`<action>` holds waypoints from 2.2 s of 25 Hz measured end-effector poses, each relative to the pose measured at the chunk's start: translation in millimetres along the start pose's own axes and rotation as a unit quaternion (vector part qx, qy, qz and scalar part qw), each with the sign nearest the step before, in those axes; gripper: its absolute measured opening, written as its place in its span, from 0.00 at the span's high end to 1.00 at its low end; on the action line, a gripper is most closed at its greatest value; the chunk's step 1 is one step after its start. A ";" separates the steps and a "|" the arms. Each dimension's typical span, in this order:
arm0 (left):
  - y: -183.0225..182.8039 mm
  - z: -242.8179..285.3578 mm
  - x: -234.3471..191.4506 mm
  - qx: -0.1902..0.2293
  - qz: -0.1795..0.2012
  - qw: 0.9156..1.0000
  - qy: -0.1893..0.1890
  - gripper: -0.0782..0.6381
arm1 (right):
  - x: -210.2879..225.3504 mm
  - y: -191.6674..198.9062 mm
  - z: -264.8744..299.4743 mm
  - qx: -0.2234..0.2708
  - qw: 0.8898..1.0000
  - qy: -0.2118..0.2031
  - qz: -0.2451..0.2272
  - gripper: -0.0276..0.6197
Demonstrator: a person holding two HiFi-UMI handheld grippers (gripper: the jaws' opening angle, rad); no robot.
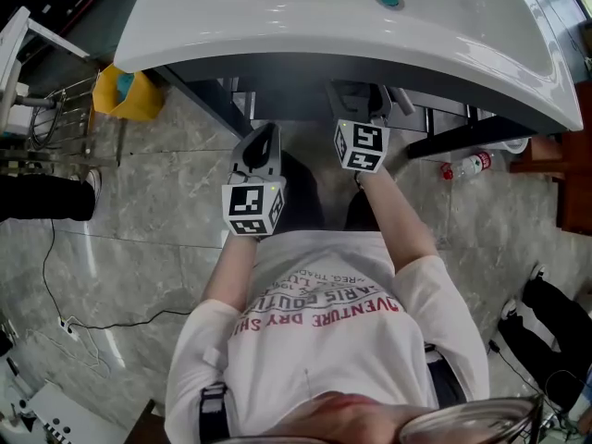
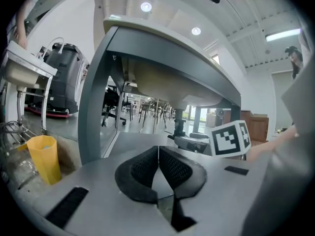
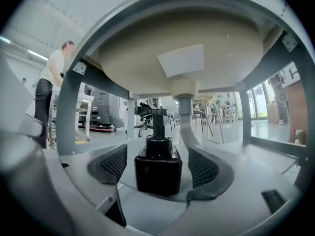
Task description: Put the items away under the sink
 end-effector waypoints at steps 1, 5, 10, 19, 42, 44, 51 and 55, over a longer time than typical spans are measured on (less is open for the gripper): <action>-1.3 1.5 3.8 0.003 0.001 1.000 0.003 0.85 | -1.3 -0.8 -10.6 0.003 1.000 -0.011 -0.003 0.37; -4.1 9.8 22.4 0.011 0.005 1.000 0.022 0.85 | -0.6 3.5 -52.7 0.006 0.999 -0.028 0.016 0.54; -3.6 22.3 54.2 0.028 -0.003 0.998 0.049 0.85 | 13.6 7.1 -87.2 0.029 0.997 -0.054 0.056 0.90; -21.6 22.7 96.7 -0.049 -0.040 0.995 0.082 0.85 | 34.0 -41.4 -127.0 0.001 0.992 -0.094 0.083 0.92; -361.4 -165.1 190.9 -0.013 -0.027 0.999 0.040 0.85 | 57.5 -389.7 -284.2 -0.028 0.995 -0.082 0.057 0.92; -388.6 -173.8 196.8 0.009 -0.011 0.999 0.039 0.85 | 63.3 -416.1 -293.9 -0.008 0.996 -0.073 0.051 0.92; -427.5 -217.8 230.1 0.037 0.027 0.999 0.028 0.85 | 84.5 -461.0 -351.7 0.016 0.999 -0.039 0.034 0.92; -442.4 -233.8 236.5 0.055 0.034 0.998 0.017 0.85 | 87.1 -478.6 -369.3 0.026 0.999 -0.033 0.029 0.92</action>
Point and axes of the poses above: the fingertips, and each gripper's own axes: z forward along the fingers, x to its right, y out of its underside, the point moved 10 cm from there along -z, backward along the fingers, and after that the axes turned 5 degrees about -x, right-handed, at the moved point
